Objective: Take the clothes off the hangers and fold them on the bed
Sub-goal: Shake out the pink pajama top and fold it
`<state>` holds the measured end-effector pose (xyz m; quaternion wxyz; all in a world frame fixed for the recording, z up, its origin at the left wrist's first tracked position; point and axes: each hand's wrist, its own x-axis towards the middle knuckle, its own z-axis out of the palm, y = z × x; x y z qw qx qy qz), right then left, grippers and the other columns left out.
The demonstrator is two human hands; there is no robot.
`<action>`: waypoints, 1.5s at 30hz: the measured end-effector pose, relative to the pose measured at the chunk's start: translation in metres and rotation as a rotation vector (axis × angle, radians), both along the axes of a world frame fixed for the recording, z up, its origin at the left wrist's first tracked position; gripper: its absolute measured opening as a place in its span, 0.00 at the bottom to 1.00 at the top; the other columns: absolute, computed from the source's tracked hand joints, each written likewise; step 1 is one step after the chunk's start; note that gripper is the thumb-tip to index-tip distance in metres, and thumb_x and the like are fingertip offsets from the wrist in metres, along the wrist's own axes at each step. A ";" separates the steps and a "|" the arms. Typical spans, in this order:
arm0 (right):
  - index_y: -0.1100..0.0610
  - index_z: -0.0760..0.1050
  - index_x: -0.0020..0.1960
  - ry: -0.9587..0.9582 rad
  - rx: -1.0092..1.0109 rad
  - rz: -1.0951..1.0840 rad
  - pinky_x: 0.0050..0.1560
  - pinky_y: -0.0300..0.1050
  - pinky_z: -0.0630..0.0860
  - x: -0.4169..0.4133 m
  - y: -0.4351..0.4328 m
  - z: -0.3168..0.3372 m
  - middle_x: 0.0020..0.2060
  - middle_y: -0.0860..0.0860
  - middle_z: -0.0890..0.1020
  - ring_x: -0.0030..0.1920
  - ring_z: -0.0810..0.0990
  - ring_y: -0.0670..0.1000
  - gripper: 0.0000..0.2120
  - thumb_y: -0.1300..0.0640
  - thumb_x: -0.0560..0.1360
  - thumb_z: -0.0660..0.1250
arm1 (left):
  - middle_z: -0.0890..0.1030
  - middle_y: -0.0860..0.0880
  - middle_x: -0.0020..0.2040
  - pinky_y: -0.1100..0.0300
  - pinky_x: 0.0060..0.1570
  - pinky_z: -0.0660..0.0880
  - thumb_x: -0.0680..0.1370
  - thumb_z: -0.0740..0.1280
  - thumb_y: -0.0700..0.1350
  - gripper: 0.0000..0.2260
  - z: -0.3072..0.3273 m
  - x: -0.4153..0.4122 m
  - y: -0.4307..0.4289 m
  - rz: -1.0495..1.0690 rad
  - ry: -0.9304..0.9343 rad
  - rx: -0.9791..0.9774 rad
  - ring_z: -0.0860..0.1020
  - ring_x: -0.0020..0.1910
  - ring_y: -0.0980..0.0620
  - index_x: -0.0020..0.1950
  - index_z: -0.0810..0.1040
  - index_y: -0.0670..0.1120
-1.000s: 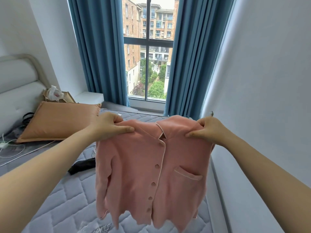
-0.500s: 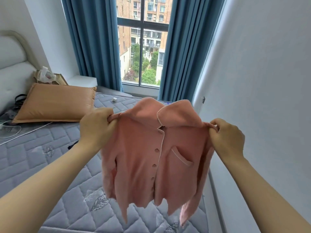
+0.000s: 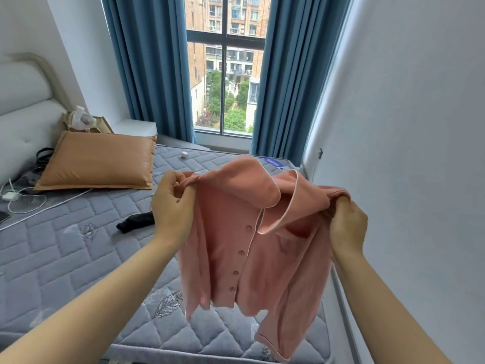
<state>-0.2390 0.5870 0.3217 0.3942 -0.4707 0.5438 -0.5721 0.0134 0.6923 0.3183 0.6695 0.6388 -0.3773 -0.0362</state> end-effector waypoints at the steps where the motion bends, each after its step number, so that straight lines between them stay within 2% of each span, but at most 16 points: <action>1: 0.52 0.81 0.45 -0.007 -0.070 -0.035 0.56 0.49 0.78 0.003 0.006 -0.002 0.47 0.53 0.85 0.50 0.83 0.50 0.14 0.58 0.79 0.57 | 0.80 0.52 0.48 0.68 0.48 0.69 0.77 0.66 0.40 0.07 -0.001 -0.001 0.005 -0.005 -0.116 -0.047 0.76 0.47 0.60 0.41 0.70 0.46; 4: 0.53 0.76 0.65 0.097 -0.298 -0.041 0.59 0.28 0.70 0.005 0.025 -0.005 0.59 0.45 0.80 0.57 0.76 0.33 0.15 0.56 0.80 0.58 | 0.75 0.43 0.63 0.69 0.57 0.65 0.75 0.63 0.35 0.07 -0.006 -0.001 0.015 -0.083 -0.562 -0.075 0.72 0.61 0.55 0.46 0.68 0.47; 5: 0.54 0.72 0.69 0.171 -0.367 -0.025 0.60 0.27 0.69 0.004 0.029 -0.008 0.62 0.45 0.77 0.59 0.74 0.33 0.18 0.55 0.80 0.60 | 0.71 0.41 0.68 0.66 0.60 0.63 0.74 0.63 0.35 0.07 -0.008 0.002 0.017 -0.115 -0.706 -0.062 0.71 0.65 0.51 0.47 0.68 0.45; 7: 0.55 0.62 0.75 0.385 -0.470 0.031 0.68 0.39 0.67 0.000 0.035 -0.013 0.68 0.48 0.72 0.67 0.70 0.41 0.28 0.58 0.78 0.65 | 0.65 0.40 0.73 0.62 0.63 0.64 0.76 0.63 0.37 0.06 -0.010 0.009 0.022 -0.130 -0.918 -0.052 0.69 0.67 0.45 0.50 0.68 0.42; 9: 0.56 0.52 0.78 0.584 -0.534 0.086 0.71 0.46 0.62 -0.005 0.039 -0.018 0.70 0.49 0.66 0.70 0.62 0.41 0.39 0.62 0.74 0.70 | 0.63 0.40 0.74 0.53 0.54 0.71 0.77 0.62 0.40 0.07 -0.009 0.015 0.028 -0.113 -1.012 -0.016 0.72 0.63 0.43 0.53 0.68 0.41; 10: 0.56 0.49 0.79 0.634 -0.551 0.105 0.71 0.43 0.60 -0.007 0.040 -0.020 0.70 0.50 0.67 0.70 0.62 0.41 0.43 0.62 0.72 0.72 | 0.62 0.40 0.75 0.50 0.49 0.72 0.77 0.62 0.42 0.08 -0.010 0.017 0.030 -0.099 -1.042 0.015 0.73 0.62 0.43 0.54 0.68 0.41; 12: 0.57 0.46 0.78 0.710 -0.585 0.114 0.70 0.34 0.55 -0.012 0.041 -0.026 0.69 0.58 0.70 0.68 0.64 0.48 0.48 0.61 0.70 0.75 | 0.61 0.41 0.76 0.49 0.50 0.72 0.77 0.63 0.45 0.12 -0.017 0.019 0.036 -0.096 -1.077 0.067 0.71 0.64 0.44 0.57 0.68 0.41; 17: 0.59 0.47 0.78 0.799 -0.603 0.099 0.69 0.32 0.54 -0.022 0.049 -0.039 0.67 0.63 0.73 0.66 0.68 0.54 0.48 0.57 0.70 0.75 | 0.62 0.43 0.76 0.50 0.49 0.73 0.76 0.66 0.45 0.13 -0.042 0.024 0.053 -0.073 -1.111 0.069 0.73 0.62 0.45 0.58 0.69 0.43; 20: 0.59 0.48 0.78 0.755 -0.626 0.096 0.70 0.30 0.55 -0.031 0.052 -0.047 0.67 0.63 0.72 0.67 0.68 0.54 0.43 0.52 0.72 0.69 | 0.63 0.43 0.75 0.53 0.47 0.72 0.75 0.67 0.43 0.14 -0.052 0.026 0.059 -0.039 -1.115 0.022 0.74 0.60 0.46 0.59 0.70 0.44; 24: 0.58 0.50 0.78 0.726 -0.648 0.102 0.71 0.30 0.55 -0.032 0.043 -0.052 0.66 0.54 0.69 0.67 0.67 0.55 0.41 0.48 0.71 0.65 | 0.65 0.41 0.73 0.50 0.49 0.76 0.74 0.68 0.40 0.15 -0.057 0.033 0.049 -0.031 -1.103 -0.021 0.74 0.64 0.44 0.59 0.71 0.43; 29: 0.62 0.52 0.77 0.788 -0.571 0.134 0.69 0.44 0.60 -0.006 -0.010 -0.069 0.68 0.63 0.71 0.66 0.67 0.58 0.41 0.49 0.71 0.65 | 0.68 0.42 0.71 0.50 0.49 0.74 0.76 0.63 0.41 0.11 -0.067 0.053 -0.006 -0.088 -1.075 0.081 0.75 0.61 0.45 0.58 0.72 0.42; 33: 0.62 0.53 0.77 0.880 -0.394 0.201 0.66 0.55 0.66 0.025 -0.087 -0.098 0.65 0.62 0.74 0.65 0.69 0.60 0.40 0.52 0.72 0.68 | 0.69 0.41 0.72 0.53 0.43 0.74 0.75 0.64 0.41 0.09 -0.084 0.086 -0.081 -0.203 -1.047 0.311 0.81 0.48 0.44 0.55 0.74 0.43; 37: 0.60 0.52 0.78 0.950 -0.163 0.421 0.62 0.48 0.69 0.072 -0.203 -0.140 0.61 0.58 0.78 0.60 0.76 0.61 0.42 0.55 0.73 0.72 | 0.66 0.39 0.73 0.50 0.55 0.75 0.74 0.57 0.43 0.16 -0.129 0.123 -0.194 -0.296 -1.005 0.655 0.77 0.62 0.41 0.54 0.78 0.38; 40: 0.54 0.40 0.79 1.037 -0.006 0.599 0.70 0.49 0.63 0.115 -0.287 -0.196 0.69 0.56 0.72 0.70 0.68 0.58 0.46 0.50 0.75 0.68 | 0.55 0.42 0.78 0.48 0.64 0.68 0.78 0.57 0.41 0.17 -0.195 0.145 -0.278 -0.316 -0.860 1.001 0.66 0.72 0.42 0.66 0.70 0.41; 43: 0.50 0.35 0.79 1.061 0.202 0.712 0.69 0.51 0.66 0.152 -0.322 -0.269 0.74 0.55 0.65 0.72 0.65 0.59 0.45 0.50 0.77 0.65 | 0.60 0.41 0.73 0.46 0.60 0.71 0.79 0.56 0.40 0.18 -0.275 0.151 -0.322 -0.372 -0.716 1.258 0.71 0.66 0.39 0.69 0.65 0.43; 45: 0.48 0.35 0.78 1.051 0.277 0.719 0.59 0.50 0.72 0.166 -0.314 -0.319 0.68 0.58 0.73 0.63 0.75 0.58 0.44 0.52 0.77 0.64 | 0.66 0.43 0.68 0.46 0.58 0.72 0.78 0.58 0.40 0.18 -0.328 0.150 -0.324 -0.395 -0.608 1.266 0.74 0.61 0.39 0.68 0.67 0.44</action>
